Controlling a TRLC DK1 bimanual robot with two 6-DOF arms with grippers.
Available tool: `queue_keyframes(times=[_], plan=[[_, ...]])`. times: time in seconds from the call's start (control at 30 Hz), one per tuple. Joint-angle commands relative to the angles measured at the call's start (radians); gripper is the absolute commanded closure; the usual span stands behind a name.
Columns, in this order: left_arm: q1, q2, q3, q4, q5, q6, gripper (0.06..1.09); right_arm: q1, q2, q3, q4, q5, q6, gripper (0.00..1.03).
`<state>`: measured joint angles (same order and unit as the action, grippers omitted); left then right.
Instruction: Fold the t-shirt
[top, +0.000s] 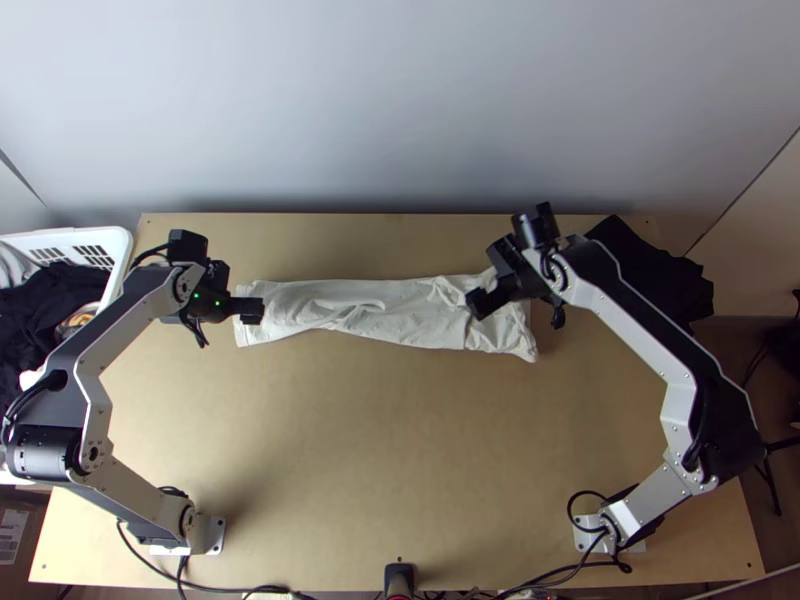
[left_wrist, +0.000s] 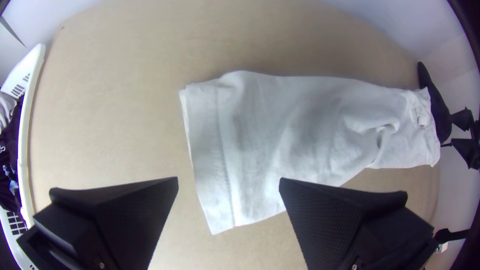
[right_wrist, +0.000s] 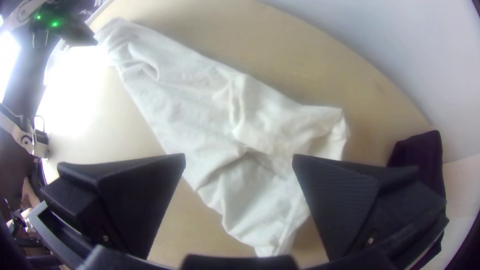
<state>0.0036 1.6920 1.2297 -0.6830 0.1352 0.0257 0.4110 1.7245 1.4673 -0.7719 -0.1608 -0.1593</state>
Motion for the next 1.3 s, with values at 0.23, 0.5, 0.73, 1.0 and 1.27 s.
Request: queue_keyframes(times=[0.23,0.5,0.73,1.0,1.27], plan=[[-0.019,0.084,0.033,0.094,-0.016,-0.036,0.11,0.080,-0.008,-0.096,0.000,0.000,0.000,0.03],[-0.040,0.170,0.067,0.091,-0.016,-0.049,0.14,0.064,0.044,-0.082,0.010,0.000,-0.008,0.03],[-0.047,0.210,0.065,0.079,-0.014,-0.052,0.44,0.063,0.067,-0.081,0.019,-0.002,-0.002,0.03],[-0.044,0.186,0.068,0.088,-0.014,-0.053,1.05,0.054,0.083,-0.079,0.028,-0.005,0.000,0.03],[-0.085,0.075,0.122,0.023,0.004,-0.086,1.05,0.052,0.101,-0.082,0.043,-0.014,0.006,0.03]])
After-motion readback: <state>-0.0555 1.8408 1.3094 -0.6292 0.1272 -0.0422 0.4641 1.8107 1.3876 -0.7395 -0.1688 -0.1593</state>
